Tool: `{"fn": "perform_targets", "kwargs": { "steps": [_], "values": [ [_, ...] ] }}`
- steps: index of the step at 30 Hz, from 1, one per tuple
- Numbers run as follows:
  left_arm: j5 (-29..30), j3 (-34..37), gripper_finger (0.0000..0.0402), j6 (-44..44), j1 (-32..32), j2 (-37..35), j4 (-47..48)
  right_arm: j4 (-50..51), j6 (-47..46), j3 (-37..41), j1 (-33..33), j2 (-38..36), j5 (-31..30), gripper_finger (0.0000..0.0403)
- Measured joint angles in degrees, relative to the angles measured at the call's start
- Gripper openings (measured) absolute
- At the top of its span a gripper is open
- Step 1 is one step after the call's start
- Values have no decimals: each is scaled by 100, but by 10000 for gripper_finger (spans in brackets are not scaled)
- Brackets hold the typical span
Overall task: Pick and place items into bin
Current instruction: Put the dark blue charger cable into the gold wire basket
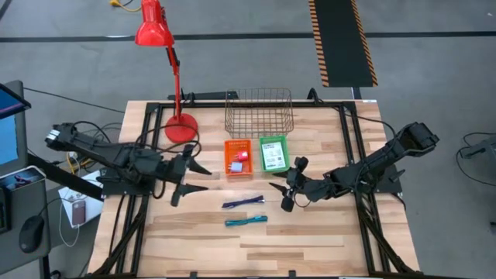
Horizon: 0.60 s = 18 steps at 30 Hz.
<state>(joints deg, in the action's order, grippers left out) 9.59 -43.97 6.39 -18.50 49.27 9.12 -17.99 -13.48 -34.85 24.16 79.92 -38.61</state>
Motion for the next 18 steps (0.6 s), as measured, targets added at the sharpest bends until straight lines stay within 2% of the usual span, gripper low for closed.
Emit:
{"fn": "perform_targets", "kwargs": {
  "steps": [4, 8, 18],
  "values": [
    [-17, 1135, 217, 43, -20, -675, -925, -42, 3, 0, -3, 0, 6, 155],
    [-34, 1913, 217, 124, -33, -1054, -1532, -47, 2, 0, -32, 0, 200, 151],
    [-76, 2943, 217, 238, -122, -1059, -2550, 15, -145, 0, -15, 0, 280, 146]
  ]
}}
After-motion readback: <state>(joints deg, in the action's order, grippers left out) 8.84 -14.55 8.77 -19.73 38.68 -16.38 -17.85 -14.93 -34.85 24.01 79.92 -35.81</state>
